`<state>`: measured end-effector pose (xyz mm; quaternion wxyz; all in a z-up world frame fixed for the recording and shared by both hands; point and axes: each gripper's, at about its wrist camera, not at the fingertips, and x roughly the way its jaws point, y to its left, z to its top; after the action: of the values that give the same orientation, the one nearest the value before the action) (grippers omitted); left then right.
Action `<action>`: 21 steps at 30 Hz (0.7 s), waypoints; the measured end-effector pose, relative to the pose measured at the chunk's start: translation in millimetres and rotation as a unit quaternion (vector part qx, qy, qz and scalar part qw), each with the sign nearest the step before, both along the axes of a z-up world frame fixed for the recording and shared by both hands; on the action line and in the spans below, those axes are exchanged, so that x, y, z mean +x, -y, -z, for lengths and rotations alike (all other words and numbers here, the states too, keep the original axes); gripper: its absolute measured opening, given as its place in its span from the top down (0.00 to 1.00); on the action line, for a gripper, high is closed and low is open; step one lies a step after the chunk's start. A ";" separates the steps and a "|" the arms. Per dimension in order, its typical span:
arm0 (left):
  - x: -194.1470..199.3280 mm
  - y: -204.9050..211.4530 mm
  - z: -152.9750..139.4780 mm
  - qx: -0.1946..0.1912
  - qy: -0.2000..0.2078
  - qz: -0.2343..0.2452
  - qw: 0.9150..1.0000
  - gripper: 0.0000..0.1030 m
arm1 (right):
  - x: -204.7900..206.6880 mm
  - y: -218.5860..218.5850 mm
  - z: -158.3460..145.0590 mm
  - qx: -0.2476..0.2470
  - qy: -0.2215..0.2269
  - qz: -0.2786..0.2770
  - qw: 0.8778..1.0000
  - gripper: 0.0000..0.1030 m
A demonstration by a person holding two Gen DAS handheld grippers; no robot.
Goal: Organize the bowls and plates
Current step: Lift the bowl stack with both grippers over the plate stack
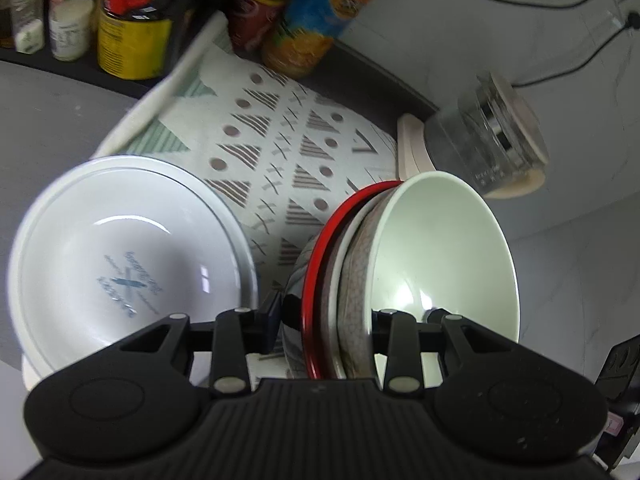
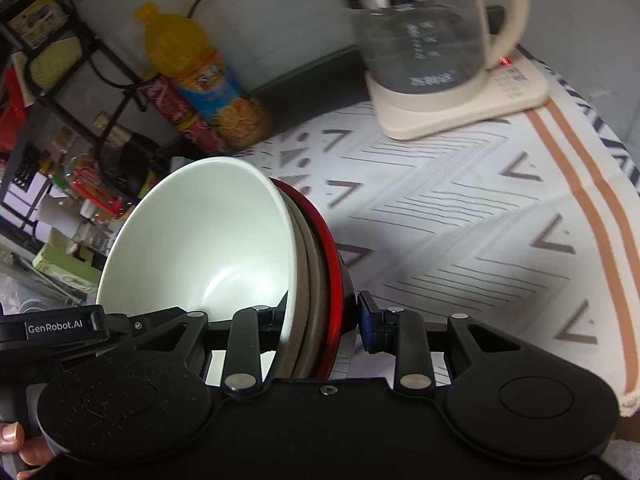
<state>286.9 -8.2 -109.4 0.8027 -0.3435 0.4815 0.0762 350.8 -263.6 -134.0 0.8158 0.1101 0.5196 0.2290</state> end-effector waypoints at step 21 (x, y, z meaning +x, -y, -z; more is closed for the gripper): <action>-65.6 -72.1 -10.7 -0.004 0.010 -0.126 0.992 0.67 | -7.0 -92.3 -15.0 0.005 0.011 -0.110 0.994 0.71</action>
<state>221.3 63.8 -98.7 0.7898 -0.4055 0.4272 0.1710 343.8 -171.3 -119.0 0.7910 0.0537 0.5183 0.3207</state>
